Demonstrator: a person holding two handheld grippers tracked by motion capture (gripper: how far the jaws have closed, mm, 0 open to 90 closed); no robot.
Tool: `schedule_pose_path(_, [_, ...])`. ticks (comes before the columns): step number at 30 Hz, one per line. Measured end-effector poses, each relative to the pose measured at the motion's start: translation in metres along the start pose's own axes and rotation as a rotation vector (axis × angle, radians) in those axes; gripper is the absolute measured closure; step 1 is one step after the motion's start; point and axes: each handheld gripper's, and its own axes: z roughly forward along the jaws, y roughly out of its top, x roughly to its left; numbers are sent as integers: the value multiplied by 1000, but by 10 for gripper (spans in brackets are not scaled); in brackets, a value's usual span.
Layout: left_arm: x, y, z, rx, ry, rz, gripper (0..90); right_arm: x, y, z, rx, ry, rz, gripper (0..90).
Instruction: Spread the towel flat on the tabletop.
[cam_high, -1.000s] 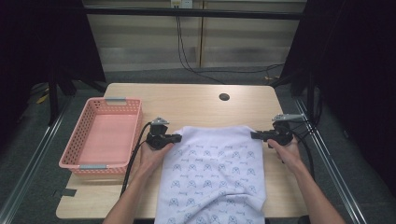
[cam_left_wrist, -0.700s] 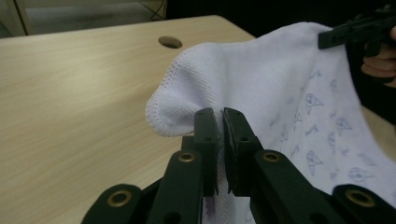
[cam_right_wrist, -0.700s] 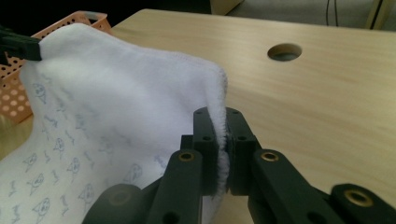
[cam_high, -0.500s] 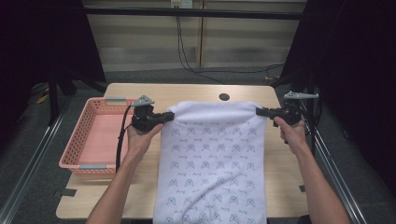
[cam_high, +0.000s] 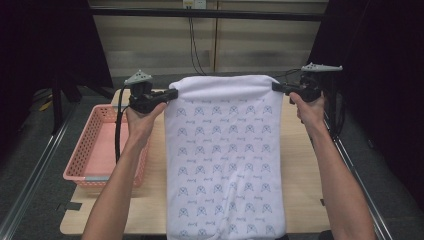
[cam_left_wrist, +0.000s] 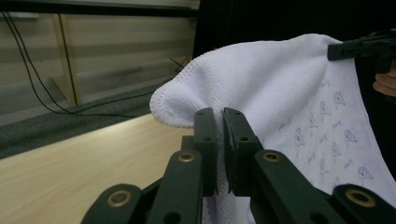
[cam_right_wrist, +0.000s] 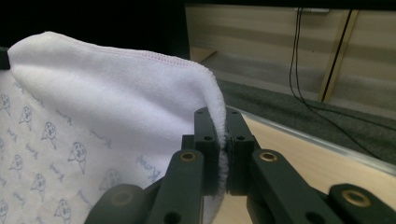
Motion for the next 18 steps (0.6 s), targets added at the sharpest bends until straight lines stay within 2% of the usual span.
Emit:
schedule_pose_path(2, [-1, 3, -1, -2, 4, 6, 849, 3, 12, -2, -25, -11, -13, 865])
schedule_pose_path(3, [-3, 0, -2, -5, 7, 4, 848, 5, 20, -4, -47, -4, -5, 865])
schedule_pose_path(5, [-5, -7, -3, 10, 6, -2, 848, 6, 20, -5, -42, 4, -6, 865])
schedule_pose_path(8, [-8, -22, -6, 31, -12, -10, 846, 11, 4, -5, 15, 25, -14, 865])
schedule_pose_path(9, [-10, -27, -7, 33, -32, -16, 846, 12, -6, -7, 33, 37, -14, 865])
schedule_pose_path(11, [-13, -31, -9, 38, -32, -8, 846, 14, -23, -12, 41, 69, 6, 866])
schedule_pose_path(13, [-21, -42, -16, 62, -57, 11, 846, 15, -36, -18, 55, 92, 23, 865])
schedule_pose_path(14, [-23, -46, -19, 63, -62, 1, 846, 16, -42, -22, 58, 105, 29, 865])
schedule_pose_path(18, [-37, -58, -31, 89, -88, 24, 845, 30, -63, -42, 94, 153, 11, 865])
